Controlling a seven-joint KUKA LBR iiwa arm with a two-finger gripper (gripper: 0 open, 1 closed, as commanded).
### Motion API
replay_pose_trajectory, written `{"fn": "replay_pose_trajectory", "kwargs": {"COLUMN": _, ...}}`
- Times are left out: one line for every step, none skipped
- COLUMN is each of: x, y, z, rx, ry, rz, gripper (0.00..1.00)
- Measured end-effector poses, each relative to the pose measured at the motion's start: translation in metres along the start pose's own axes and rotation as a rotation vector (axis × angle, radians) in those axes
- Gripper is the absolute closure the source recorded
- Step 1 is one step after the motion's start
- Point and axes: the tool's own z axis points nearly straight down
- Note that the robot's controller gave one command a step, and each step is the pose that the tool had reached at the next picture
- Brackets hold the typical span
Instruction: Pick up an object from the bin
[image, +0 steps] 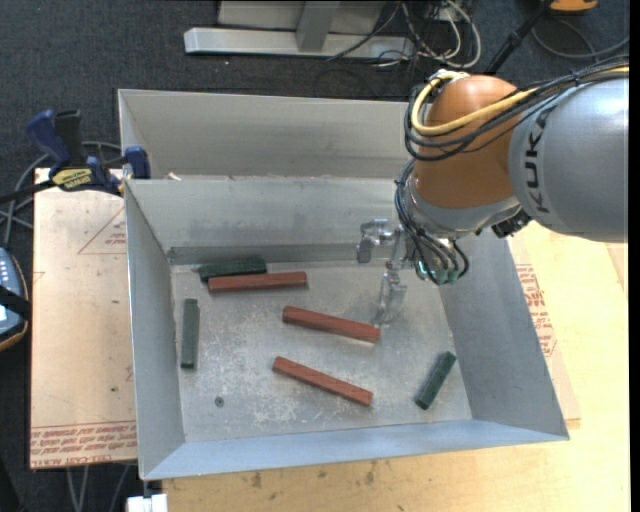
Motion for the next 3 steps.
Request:
{"fn": "replay_pose_trajectory", "kwargs": {"x": 0.003, "y": 0.000, "z": 0.120, "rx": -0.001, "ry": -0.002, "rz": 0.191, "gripper": 0.00}}
{"fn": "replay_pose_trajectory", "kwargs": {"x": 0.007, "y": 0.038, "z": 0.084, "rx": -0.003, "ry": -0.010, "rz": 0.215, "gripper": 0.00}}
{"fn": "replay_pose_trajectory", "kwargs": {"x": 0.014, "y": 0.025, "z": 0.087, "rx": -0.001, "ry": -0.006, "rz": 0.370, "gripper": 0.00}}
